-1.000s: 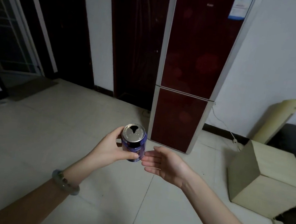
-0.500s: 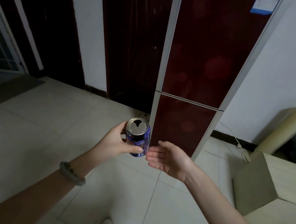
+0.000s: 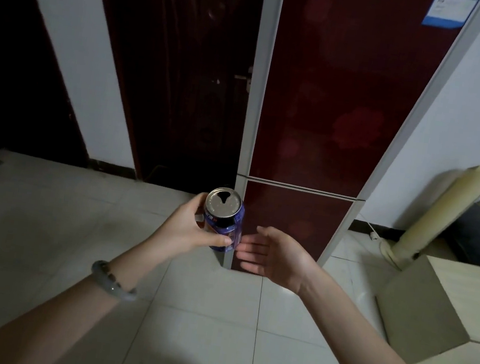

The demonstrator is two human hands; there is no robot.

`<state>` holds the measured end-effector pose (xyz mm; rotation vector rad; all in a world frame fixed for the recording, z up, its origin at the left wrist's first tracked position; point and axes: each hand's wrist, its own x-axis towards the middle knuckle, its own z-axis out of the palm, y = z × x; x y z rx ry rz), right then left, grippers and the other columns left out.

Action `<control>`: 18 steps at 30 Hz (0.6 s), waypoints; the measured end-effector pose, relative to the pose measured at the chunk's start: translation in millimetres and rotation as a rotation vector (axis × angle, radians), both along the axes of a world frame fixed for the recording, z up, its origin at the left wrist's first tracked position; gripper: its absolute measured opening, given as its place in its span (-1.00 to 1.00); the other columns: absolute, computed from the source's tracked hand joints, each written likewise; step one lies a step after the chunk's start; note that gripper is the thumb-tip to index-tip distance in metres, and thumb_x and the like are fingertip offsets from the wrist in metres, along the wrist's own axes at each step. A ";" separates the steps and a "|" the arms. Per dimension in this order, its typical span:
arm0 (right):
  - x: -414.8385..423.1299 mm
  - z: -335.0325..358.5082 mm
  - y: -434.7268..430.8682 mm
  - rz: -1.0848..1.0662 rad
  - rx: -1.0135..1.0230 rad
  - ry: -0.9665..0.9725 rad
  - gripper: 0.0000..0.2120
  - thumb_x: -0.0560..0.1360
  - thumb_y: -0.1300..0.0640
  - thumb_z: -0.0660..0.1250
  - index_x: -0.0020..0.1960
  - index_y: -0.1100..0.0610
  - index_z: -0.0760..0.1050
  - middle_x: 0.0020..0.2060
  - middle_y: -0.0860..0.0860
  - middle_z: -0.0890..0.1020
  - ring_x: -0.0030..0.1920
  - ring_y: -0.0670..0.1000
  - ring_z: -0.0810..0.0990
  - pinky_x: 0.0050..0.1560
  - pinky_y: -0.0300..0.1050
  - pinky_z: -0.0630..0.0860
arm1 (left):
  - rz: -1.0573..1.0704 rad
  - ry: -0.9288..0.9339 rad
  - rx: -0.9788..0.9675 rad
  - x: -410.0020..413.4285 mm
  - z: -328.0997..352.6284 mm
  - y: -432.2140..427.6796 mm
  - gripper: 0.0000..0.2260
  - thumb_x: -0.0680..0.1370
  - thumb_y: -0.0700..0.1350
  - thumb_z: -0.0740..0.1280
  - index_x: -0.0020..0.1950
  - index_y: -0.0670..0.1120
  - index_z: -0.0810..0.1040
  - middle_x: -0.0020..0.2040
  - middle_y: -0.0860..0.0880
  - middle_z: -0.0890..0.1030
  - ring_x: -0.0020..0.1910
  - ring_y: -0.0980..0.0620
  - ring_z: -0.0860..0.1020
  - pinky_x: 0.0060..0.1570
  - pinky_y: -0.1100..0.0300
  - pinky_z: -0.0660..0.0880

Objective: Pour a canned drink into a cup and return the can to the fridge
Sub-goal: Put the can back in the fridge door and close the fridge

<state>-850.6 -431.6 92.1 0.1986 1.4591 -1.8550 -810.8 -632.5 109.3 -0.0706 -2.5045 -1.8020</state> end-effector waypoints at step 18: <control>-250.3 11.5 -57.3 0.057 0.013 0.068 -0.67 0.57 0.04 0.11 -0.01 0.25 0.55 -0.13 0.14 0.64 -0.08 0.08 0.58 0.05 -0.01 0.51 | -0.009 0.051 -0.020 -249.3 4.7 -62.8 -0.41 0.15 -0.08 0.62 0.10 0.19 0.49 0.03 0.19 0.63 0.04 0.26 0.57 0.05 0.29 0.45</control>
